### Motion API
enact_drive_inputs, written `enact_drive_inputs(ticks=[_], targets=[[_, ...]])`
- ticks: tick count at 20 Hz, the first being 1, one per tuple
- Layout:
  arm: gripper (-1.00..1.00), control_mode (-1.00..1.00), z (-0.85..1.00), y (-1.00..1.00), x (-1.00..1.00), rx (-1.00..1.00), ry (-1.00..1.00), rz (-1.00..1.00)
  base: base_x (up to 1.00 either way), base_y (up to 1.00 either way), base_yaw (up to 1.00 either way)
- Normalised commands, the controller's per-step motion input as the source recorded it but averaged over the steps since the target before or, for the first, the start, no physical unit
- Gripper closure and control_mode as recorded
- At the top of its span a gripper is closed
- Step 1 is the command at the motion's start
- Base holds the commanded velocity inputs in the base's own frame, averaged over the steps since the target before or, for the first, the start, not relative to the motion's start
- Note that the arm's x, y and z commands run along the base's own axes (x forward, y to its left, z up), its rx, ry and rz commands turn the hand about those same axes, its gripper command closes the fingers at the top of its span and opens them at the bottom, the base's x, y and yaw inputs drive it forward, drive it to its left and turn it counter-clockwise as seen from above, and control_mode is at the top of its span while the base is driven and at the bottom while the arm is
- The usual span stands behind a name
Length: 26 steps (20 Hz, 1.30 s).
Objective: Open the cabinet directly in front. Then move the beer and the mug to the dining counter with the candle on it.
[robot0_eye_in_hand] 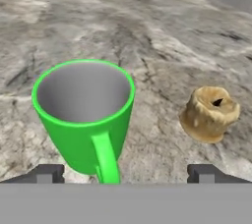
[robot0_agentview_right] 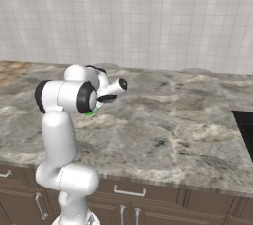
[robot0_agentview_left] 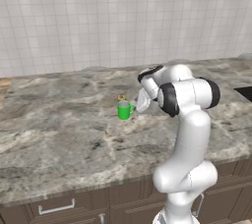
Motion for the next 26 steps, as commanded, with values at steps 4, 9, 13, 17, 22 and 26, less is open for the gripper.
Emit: enact_drive_inputs(ticks=[4, 9, 13, 17, 22, 26], targets=[[-1.0, -1.0, 0.76, -0.36, -0.31, 0.0, 0.01, 0.0, 0.0, 0.0, 0.0], [-1.0, -1.0, 0.82, -0.4, -0.6, 0.0, -0.02, 0.0, 0.0, 0.0, 0.0], [-1.0, -1.0, 0.43, -0.17, -0.97, 0.0, -0.05, 0.0, 0.0, 0.0, 0.0], [-1.0, -1.0, 0.21, 0.0, -1.0, 0.0, -0.13, 0.0, 0.0, 0.0, 0.0], [-1.0, -1.0, 0.17, 0.01, -1.0, 0.0, -0.16, 0.05, 0.0, 0.0, 0.0], [-1.0, -1.0, 0.23, 0.09, -1.0, 0.0, -0.2, 0.07, 0.0, 0.0, 0.0]])
